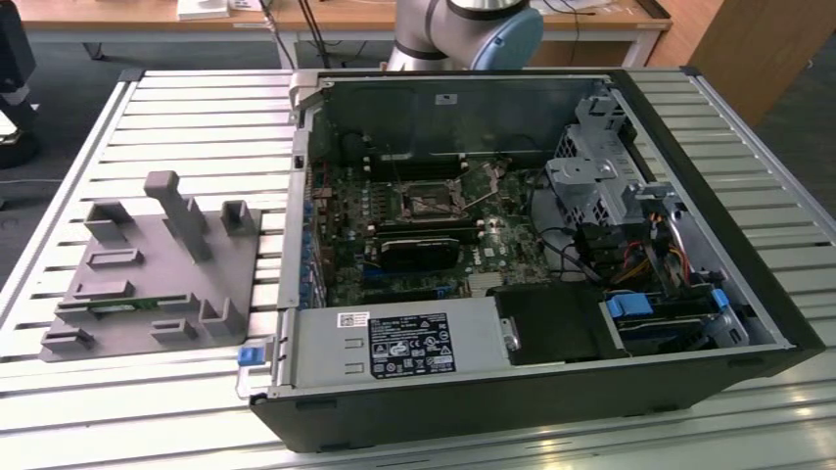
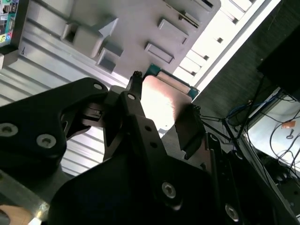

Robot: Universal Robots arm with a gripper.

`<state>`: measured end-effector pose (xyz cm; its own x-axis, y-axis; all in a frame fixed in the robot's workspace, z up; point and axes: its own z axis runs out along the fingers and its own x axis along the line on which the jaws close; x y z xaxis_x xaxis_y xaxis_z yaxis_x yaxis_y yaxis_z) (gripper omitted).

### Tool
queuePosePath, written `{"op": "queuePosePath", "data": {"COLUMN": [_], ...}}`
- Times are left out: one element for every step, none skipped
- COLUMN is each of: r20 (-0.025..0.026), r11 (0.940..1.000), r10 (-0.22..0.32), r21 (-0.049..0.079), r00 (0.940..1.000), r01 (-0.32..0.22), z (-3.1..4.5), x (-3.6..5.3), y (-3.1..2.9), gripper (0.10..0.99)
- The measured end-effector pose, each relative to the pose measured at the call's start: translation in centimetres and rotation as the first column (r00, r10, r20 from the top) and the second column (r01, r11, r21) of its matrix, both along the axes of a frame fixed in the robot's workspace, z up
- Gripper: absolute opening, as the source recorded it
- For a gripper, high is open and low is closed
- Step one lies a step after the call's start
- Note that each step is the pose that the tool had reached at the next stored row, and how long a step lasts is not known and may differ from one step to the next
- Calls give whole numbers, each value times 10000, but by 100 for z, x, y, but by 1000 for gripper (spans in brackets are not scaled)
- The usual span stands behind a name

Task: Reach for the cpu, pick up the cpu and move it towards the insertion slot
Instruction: 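Pick up the cpu and move it towards the insertion slot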

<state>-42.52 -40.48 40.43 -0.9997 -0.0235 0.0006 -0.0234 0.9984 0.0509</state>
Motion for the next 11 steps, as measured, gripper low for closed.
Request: {"op": "queuePosePath", "data": {"r20": [0,-1,0,0,0,0,0,0,0,0,0], "r11": [10000,10000,10000,10000,10000,10000,10000,10000,10000,10000,10000], "r10": [0,0,0,0,0,0,-1,-1,-1,-1,-1], "r21": [0,-1,0,-1,0,0,0,0,0,0,-1], "r00": [10000,10000,10000,10000,10000,10000,10000,10000,10000,10000,10000], "r01": [0,0,0,0,0,0,1,1,1,1,1], "z": [0,0,0,0,0,0,0,0,0,0,0], "x": [26,51,78,104,129,154,179,208,235,260,282], "y": [0,0,0,0,0,0,0,0,0,0,0], "gripper": [533,533,533,533,533,533,533,533,533,533,533]}}
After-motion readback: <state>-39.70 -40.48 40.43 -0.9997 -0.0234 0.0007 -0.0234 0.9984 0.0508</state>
